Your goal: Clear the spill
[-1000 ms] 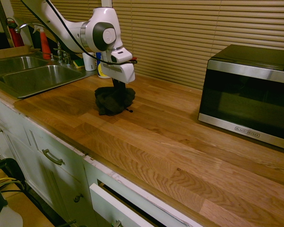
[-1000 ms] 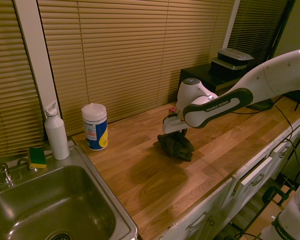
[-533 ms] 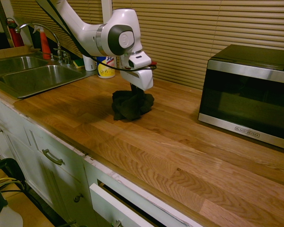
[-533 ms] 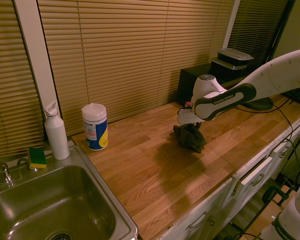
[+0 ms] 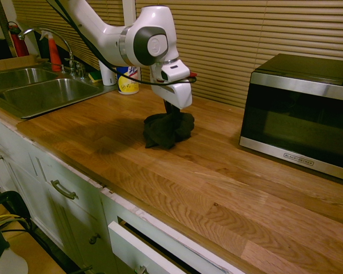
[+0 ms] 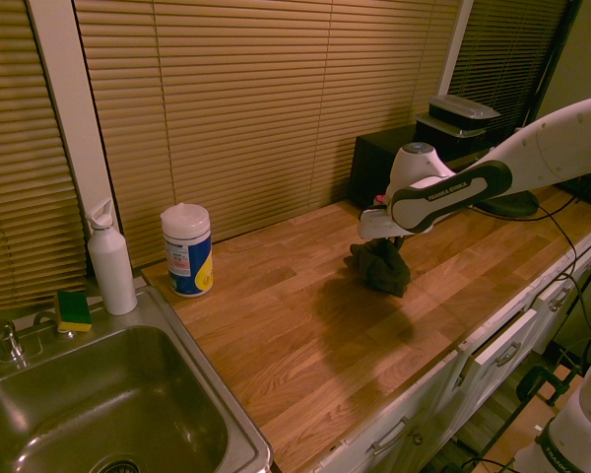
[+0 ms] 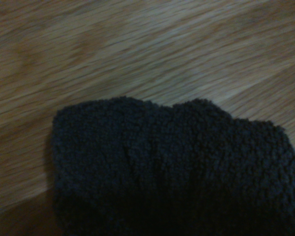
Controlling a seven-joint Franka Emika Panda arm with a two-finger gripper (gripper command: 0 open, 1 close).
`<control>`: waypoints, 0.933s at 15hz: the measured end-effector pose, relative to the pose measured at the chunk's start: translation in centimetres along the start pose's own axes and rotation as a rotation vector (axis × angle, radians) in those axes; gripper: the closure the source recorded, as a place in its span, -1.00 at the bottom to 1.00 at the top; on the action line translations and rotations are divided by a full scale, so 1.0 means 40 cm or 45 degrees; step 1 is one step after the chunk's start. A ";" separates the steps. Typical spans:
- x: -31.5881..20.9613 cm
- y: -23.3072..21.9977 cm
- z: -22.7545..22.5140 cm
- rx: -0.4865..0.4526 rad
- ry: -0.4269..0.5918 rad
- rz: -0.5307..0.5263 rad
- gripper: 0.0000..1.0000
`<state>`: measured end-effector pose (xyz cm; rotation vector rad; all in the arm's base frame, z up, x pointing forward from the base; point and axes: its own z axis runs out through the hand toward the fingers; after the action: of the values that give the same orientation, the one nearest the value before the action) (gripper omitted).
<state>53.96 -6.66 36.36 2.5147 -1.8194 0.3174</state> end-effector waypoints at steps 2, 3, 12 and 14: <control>-0.058 -0.012 -0.037 0.024 -0.004 -0.054 1.00; -0.092 -0.020 -0.051 0.030 -0.008 -0.084 1.00; -0.397 -0.105 -0.124 0.032 -0.035 -0.300 1.00; -0.441 -0.117 -0.139 0.035 -0.037 -0.332 1.00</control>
<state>52.23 12.14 39.16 2.7458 -1.4782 0.3007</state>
